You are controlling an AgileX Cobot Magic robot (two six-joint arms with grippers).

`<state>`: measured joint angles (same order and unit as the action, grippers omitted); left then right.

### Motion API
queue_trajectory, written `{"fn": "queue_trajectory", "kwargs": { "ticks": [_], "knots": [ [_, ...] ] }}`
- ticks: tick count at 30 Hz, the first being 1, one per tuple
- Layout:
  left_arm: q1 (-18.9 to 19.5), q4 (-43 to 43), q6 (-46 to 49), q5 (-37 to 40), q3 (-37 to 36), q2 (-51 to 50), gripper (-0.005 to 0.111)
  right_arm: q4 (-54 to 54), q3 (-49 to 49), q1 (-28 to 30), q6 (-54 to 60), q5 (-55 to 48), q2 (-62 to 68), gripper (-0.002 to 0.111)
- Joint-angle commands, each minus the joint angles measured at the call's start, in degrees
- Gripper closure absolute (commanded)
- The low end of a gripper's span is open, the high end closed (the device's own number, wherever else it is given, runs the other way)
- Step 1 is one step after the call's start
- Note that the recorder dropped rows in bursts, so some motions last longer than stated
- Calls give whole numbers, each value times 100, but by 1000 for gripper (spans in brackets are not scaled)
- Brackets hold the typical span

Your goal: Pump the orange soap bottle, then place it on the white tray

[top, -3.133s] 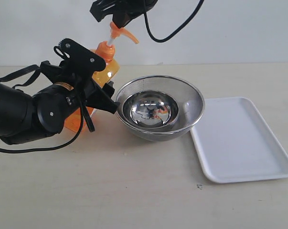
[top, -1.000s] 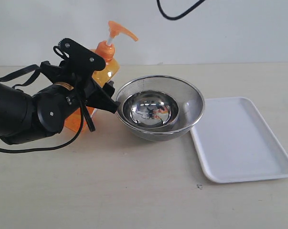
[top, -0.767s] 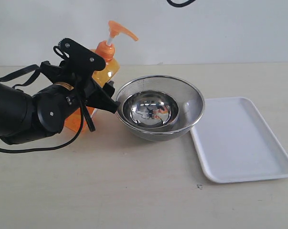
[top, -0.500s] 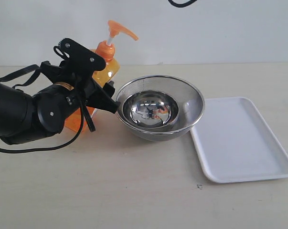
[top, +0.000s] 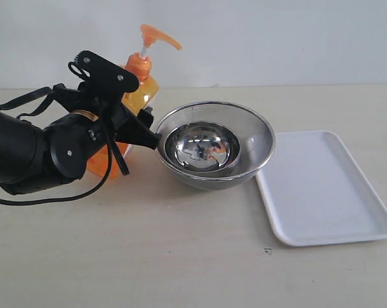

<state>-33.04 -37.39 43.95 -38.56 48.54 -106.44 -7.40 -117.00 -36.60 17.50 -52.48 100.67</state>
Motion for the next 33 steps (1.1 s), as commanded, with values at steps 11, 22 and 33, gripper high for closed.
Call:
{"fn": "queue_trajectory", "kwargs": {
  "ticks": [11, 22, 33],
  "knots": [
    [-10, -1422, -498, -84, -53, 196, 102, -537, -21, 4, -478, -295, -67, 108],
    [-10, -1724, -587, -171, -53, 281, 102, -706, -21, 4, -870, -61, -535, 108],
    [-10, -1724, -799, -205, -53, 281, 102, -1221, -21, 4, -1189, -394, -1279, 108]
  ]
}}
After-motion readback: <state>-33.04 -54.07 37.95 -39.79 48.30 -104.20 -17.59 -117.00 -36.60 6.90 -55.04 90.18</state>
